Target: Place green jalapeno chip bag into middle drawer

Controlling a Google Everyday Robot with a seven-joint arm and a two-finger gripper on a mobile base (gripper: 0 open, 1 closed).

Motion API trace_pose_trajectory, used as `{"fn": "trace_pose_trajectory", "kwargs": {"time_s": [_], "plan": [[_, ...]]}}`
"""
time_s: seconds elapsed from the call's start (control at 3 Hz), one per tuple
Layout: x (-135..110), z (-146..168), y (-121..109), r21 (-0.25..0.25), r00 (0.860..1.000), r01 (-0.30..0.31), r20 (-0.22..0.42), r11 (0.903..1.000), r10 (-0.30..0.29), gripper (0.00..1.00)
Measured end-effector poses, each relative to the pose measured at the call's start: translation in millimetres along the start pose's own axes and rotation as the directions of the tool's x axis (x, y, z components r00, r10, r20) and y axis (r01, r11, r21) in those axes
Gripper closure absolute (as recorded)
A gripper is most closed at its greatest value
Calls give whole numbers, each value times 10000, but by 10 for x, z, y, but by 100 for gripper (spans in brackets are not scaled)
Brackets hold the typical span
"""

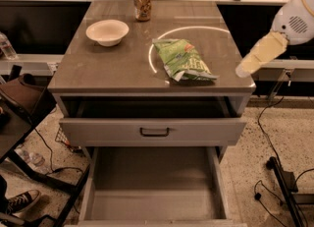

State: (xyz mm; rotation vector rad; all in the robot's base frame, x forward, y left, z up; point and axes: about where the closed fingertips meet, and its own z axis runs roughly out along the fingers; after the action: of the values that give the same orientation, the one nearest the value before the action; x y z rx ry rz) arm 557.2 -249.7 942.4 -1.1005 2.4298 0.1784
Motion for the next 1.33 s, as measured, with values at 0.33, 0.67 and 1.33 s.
{"fn": "trace_pose_trajectory", "kwargs": {"time_s": [0.33, 0.67, 1.33], "plan": [[-152, 252, -291, -135, 9845, -1511, 878, 9884, 1517, 0], [-416, 484, -489, -281, 9628, -1876, 1926, 9818, 1895, 0], [-1077, 1153, -703, -1114, 9015, -1188, 4045, 9866, 1543, 0]]}}
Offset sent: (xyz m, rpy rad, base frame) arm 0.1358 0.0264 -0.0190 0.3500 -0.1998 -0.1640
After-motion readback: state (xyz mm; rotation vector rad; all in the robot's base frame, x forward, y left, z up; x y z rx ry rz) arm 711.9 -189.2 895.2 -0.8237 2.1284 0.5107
